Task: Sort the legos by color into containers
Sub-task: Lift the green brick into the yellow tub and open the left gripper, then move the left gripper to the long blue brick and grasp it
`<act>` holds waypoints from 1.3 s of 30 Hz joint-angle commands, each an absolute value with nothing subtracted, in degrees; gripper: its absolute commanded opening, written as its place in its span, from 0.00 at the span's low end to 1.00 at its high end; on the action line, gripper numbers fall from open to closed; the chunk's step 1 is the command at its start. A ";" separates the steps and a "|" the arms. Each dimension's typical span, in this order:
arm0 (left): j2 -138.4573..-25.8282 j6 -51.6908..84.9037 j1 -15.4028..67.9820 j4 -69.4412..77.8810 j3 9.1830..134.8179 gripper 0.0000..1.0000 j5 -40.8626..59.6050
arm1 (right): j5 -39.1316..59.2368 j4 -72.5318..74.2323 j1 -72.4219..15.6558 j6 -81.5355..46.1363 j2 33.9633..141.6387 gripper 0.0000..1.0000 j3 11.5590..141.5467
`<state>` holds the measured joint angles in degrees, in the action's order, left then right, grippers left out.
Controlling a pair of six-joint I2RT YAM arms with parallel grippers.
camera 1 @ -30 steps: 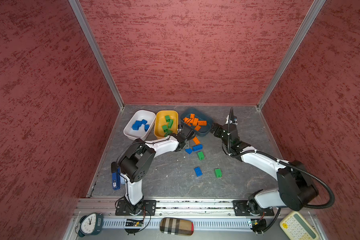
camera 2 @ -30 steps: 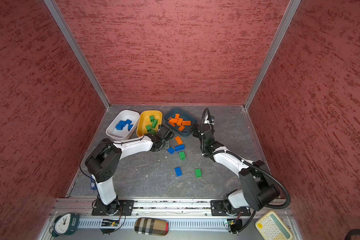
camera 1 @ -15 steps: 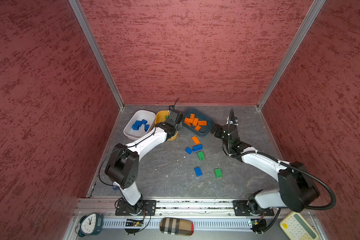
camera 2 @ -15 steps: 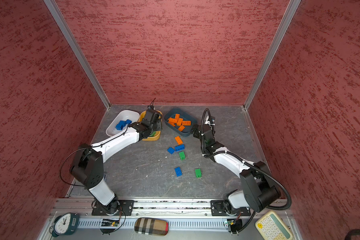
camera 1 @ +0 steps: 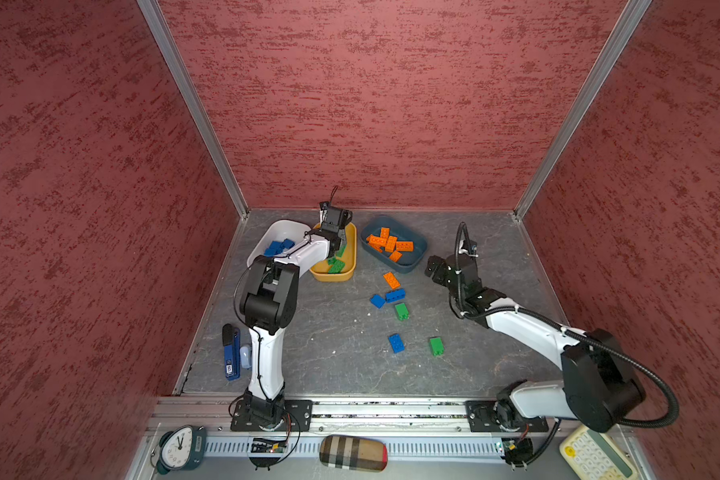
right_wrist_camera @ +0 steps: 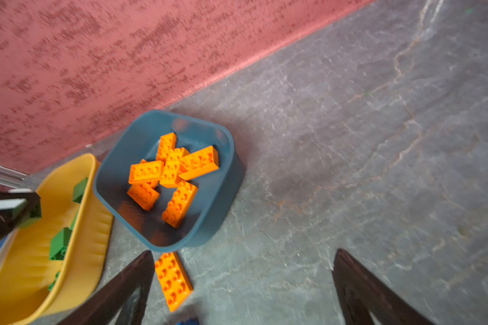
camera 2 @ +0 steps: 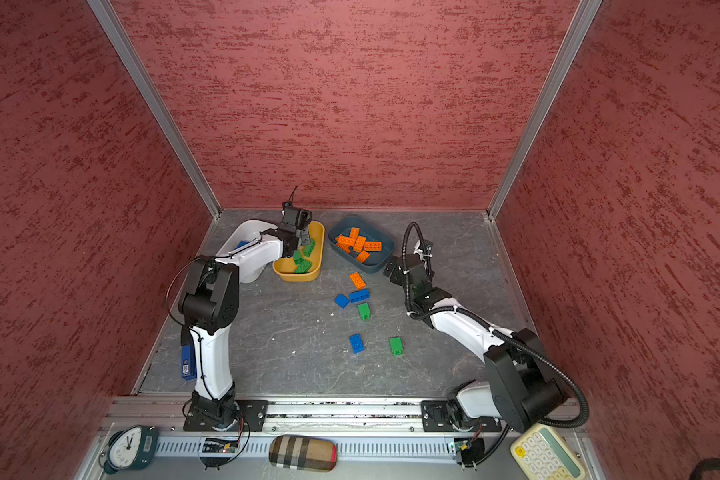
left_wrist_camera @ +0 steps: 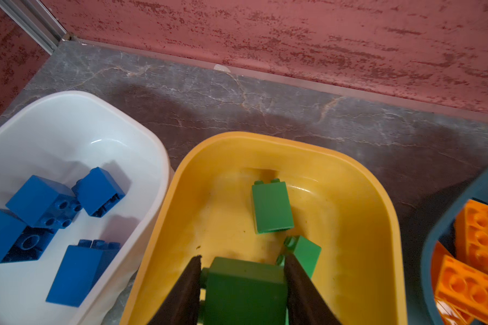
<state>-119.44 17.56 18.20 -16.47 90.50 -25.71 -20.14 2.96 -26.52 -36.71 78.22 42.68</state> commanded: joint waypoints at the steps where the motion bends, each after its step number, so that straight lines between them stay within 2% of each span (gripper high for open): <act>1: -120.24 18.51 17.54 -18.78 94.23 0.47 -28.37 | -19.96 -1.13 -26.28 -38.01 75.41 0.99 43.30; 5: -117.84 16.71 18.38 -17.67 92.95 0.72 -26.29 | -18.86 -0.46 -26.24 -37.54 74.02 0.99 41.10; 7: -116.13 16.08 19.03 -16.75 91.54 0.81 -26.28 | -18.63 -0.52 -26.28 -37.34 73.82 0.99 40.77; 13: -110.93 16.20 20.74 -16.17 87.81 0.93 -20.39 | -21.57 -4.56 -26.27 -38.58 74.99 0.99 42.09; 15: -109.15 15.49 21.95 -16.14 86.62 0.99 -19.16 | -22.60 -6.08 -26.26 -40.20 75.38 0.99 42.55; 18: -107.01 15.08 23.72 -18.05 86.06 0.99 -15.50 | -23.55 -7.30 -26.27 -42.35 75.66 0.99 42.71; 22: -105.06 9.58 26.83 -20.45 85.58 0.99 -5.00 | -24.91 -8.54 -26.27 -44.22 75.50 0.99 42.55; 27: -103.70 -2.26 30.64 -24.58 83.64 1.00 17.21 | -25.33 -7.25 -26.28 -44.57 74.88 0.99 41.59; 29: -103.76 -6.20 32.17 -27.49 82.71 1.00 21.71 | -25.22 -6.47 -26.28 -44.32 74.97 0.99 41.49; 31: -104.78 -8.80 33.40 -30.91 82.51 0.99 21.21 | -25.38 -5.99 -26.28 -44.22 75.28 0.99 41.67; 36: -106.57 -13.44 36.53 -34.58 80.60 0.74 15.70 | -25.40 -5.62 -26.27 -43.90 76.27 0.99 42.66; 39: -107.08 -14.64 38.52 -34.82 79.04 0.70 16.02 | -25.40 -6.70 -26.28 -43.85 76.71 0.99 43.04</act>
